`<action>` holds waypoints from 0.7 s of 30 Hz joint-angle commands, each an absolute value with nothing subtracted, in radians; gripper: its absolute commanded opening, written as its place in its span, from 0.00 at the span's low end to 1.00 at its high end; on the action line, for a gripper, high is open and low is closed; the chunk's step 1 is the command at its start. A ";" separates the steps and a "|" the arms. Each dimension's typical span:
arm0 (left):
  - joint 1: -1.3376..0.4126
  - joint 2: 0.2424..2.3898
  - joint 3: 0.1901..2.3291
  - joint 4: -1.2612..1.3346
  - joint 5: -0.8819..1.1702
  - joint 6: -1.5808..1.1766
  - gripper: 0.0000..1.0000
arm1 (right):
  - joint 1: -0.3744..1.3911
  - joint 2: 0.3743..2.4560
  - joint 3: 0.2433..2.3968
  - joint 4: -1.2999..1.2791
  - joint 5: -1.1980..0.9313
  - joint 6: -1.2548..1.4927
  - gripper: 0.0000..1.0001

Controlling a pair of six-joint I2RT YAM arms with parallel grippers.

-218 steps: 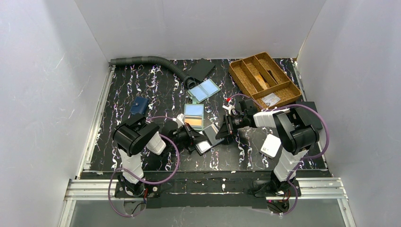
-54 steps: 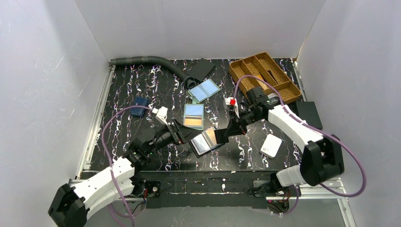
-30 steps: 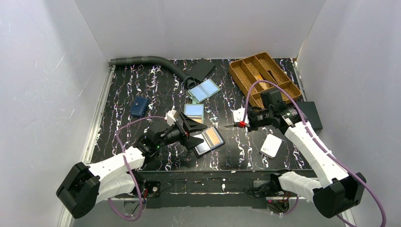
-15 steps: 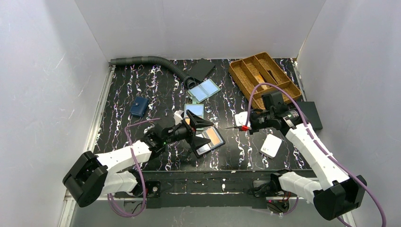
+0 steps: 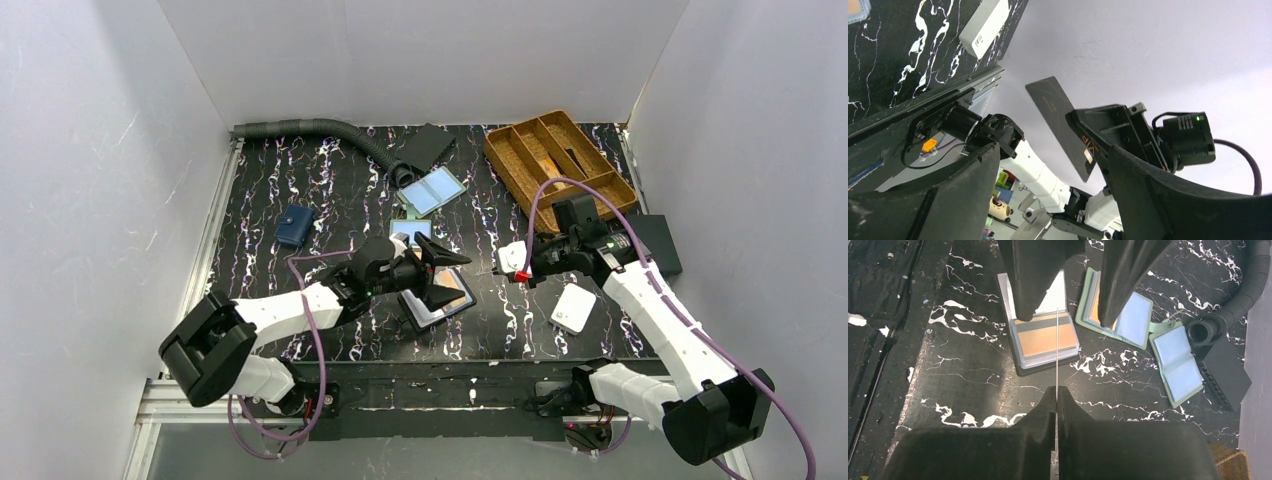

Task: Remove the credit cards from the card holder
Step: Place the credit card in the storage box.

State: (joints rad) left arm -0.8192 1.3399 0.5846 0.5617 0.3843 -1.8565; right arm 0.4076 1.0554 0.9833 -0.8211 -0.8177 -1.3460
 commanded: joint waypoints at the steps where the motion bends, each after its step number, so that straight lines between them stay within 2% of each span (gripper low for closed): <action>1: -0.830 1.391 0.650 0.588 0.382 -1.897 0.77 | 0.405 1.063 0.972 -0.826 -0.861 -1.386 0.01; 4: -0.846 1.430 0.674 0.606 0.388 -1.919 0.73 | 0.405 1.065 0.963 -0.812 -0.852 -1.390 0.01; 14: -0.869 1.528 0.709 0.700 0.411 -1.990 0.43 | 0.405 1.074 0.946 -0.784 -0.832 -1.397 0.01; 19: -0.873 1.556 0.704 0.765 0.417 -2.006 0.16 | 0.405 1.072 0.940 -0.812 -0.846 -1.436 0.01; 21: -0.873 1.566 0.695 0.802 0.416 -2.019 0.03 | 0.405 1.071 0.938 -0.832 -0.857 -1.463 0.05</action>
